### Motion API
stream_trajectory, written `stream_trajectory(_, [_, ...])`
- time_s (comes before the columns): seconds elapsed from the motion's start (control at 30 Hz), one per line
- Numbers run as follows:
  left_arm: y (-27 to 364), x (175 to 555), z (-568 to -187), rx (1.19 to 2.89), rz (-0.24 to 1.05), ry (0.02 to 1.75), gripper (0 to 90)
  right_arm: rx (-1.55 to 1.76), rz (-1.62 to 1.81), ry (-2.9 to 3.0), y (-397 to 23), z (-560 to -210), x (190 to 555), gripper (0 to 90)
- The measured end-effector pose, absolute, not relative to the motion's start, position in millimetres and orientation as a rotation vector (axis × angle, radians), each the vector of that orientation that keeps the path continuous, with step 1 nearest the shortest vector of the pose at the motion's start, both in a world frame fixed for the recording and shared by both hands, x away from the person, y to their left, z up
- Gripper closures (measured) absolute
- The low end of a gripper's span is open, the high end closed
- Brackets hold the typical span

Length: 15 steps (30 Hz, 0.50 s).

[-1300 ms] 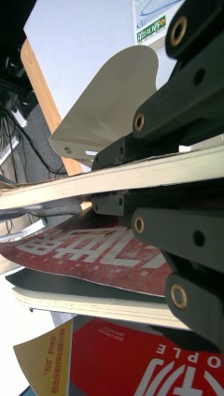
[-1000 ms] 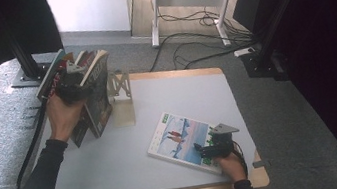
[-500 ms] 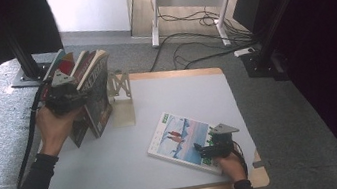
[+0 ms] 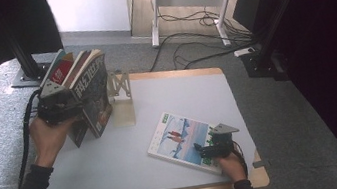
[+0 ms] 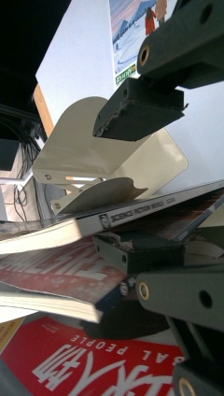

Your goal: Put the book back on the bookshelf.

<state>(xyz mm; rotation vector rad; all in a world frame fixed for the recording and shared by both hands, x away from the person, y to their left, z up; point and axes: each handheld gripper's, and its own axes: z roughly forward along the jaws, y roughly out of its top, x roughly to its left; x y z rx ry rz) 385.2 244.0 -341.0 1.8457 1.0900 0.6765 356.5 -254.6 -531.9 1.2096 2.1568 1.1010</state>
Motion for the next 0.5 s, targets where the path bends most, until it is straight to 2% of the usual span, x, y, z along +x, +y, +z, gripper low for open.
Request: stream_trajectory(0.5, [250, 373, -363, 1.857, 0.572, 1.064, 28.6, 1.207, 1.101, 2.157, -255, -532, 357, 0.0])
